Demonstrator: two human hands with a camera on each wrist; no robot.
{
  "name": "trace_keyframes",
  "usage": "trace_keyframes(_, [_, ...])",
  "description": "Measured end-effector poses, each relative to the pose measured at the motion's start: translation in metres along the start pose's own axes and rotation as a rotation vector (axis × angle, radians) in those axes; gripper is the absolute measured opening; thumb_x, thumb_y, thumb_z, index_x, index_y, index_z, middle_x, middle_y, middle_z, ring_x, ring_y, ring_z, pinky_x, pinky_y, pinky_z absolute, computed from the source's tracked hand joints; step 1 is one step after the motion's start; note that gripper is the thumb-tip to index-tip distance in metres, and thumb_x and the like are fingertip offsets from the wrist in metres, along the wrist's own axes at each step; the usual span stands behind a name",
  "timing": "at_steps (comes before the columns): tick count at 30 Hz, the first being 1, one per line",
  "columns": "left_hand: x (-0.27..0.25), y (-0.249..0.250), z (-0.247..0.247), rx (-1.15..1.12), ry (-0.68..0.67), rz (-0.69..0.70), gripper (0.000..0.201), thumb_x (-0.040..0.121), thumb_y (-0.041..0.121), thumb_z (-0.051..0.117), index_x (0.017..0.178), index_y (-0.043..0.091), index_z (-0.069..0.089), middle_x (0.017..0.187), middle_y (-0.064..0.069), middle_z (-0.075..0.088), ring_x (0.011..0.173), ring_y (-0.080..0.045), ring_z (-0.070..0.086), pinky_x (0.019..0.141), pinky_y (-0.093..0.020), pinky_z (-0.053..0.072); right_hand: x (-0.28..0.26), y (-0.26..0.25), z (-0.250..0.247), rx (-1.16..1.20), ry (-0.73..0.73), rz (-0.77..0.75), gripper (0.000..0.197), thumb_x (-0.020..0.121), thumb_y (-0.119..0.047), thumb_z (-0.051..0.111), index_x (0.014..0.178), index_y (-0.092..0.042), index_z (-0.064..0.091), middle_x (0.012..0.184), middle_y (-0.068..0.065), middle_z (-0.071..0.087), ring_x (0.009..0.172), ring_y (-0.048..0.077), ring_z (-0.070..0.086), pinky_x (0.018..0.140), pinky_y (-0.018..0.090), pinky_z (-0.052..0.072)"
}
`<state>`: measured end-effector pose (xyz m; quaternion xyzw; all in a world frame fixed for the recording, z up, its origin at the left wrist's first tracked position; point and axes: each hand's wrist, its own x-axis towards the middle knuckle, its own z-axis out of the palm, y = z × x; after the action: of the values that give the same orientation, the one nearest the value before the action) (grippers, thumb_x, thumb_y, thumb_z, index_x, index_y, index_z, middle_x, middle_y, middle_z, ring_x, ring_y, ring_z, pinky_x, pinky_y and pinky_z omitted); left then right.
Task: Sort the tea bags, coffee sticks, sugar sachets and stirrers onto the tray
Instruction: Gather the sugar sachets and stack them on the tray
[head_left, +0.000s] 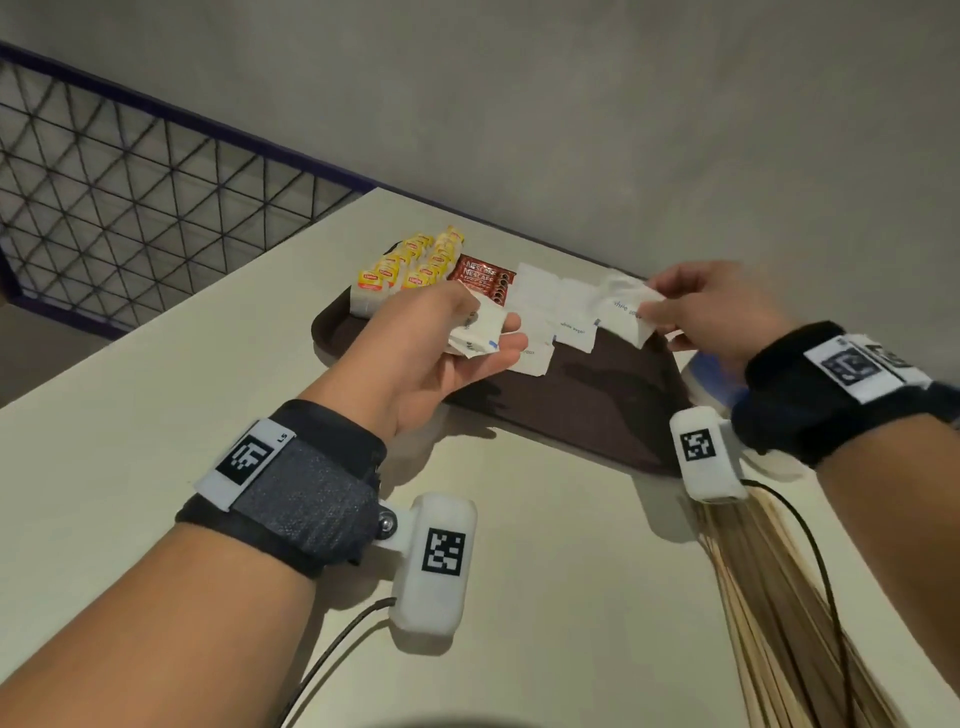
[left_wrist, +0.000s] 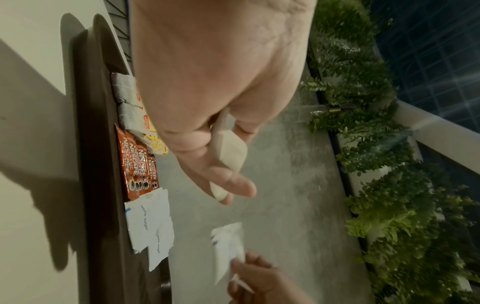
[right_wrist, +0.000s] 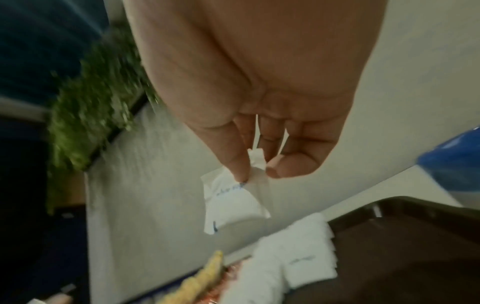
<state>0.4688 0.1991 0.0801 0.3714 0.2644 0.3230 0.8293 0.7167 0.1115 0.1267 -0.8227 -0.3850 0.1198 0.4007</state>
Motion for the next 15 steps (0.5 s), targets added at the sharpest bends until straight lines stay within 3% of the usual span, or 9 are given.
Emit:
trace_keyframes(4, [0.004, 0.003, -0.005, -0.04, 0.05, 0.036, 0.023, 0.103, -0.002, 0.039, 0.115, 0.0, 0.058, 0.108, -0.025, 0.075, 0.096, -0.035, 0.078, 0.076, -0.039, 0.066, 0.031, 0.023, 0.021, -0.258, -0.047, 0.066, 0.015, 0.085, -0.001, 0.075, 0.082, -0.016, 0.073, 0.096, 0.018, 0.074, 0.084, 0.035, 0.07, 0.079, 0.048, 0.06])
trace_keyframes(6, [0.004, 0.003, -0.005, -0.044, 0.053, 0.026, 0.021, 0.103, -0.003, 0.039, 0.107, 0.002, 0.059, 0.108, -0.025, 0.075, 0.097, -0.035, 0.078, 0.077, -0.039, 0.066, 0.04, 0.029, 0.03, -0.299, -0.081, 0.104, 0.012, 0.086, 0.0, 0.074, 0.087, -0.012, 0.074, 0.1, 0.019, 0.074, 0.084, 0.033, 0.069, 0.073, 0.044, 0.061])
trace_keyframes(9, [0.006, 0.001, -0.004, -0.045, 0.045, 0.01, 0.022, 0.102, -0.003, 0.039, 0.108, 0.002, 0.059, 0.105, -0.024, 0.076, 0.095, -0.034, 0.078, 0.071, -0.036, 0.066, 0.054, 0.03, 0.041, -0.289, -0.124, 0.162, 0.014, 0.087, 0.001, 0.073, 0.097, -0.01, 0.074, 0.108, 0.019, 0.072, 0.085, 0.028, 0.066, 0.06, 0.032, 0.057])
trace_keyframes(15, [0.012, 0.003, -0.007, -0.065, 0.032, 0.01, 0.023, 0.101, -0.004, 0.041, 0.115, 0.0, 0.06, 0.1, -0.022, 0.079, 0.091, -0.034, 0.079, 0.066, -0.035, 0.065, 0.076, 0.018, 0.053, -0.306, -0.118, 0.18, 0.015, 0.088, 0.002, 0.072, 0.099, -0.008, 0.069, 0.113, 0.021, 0.069, 0.087, 0.031, 0.066, 0.063, 0.036, 0.059])
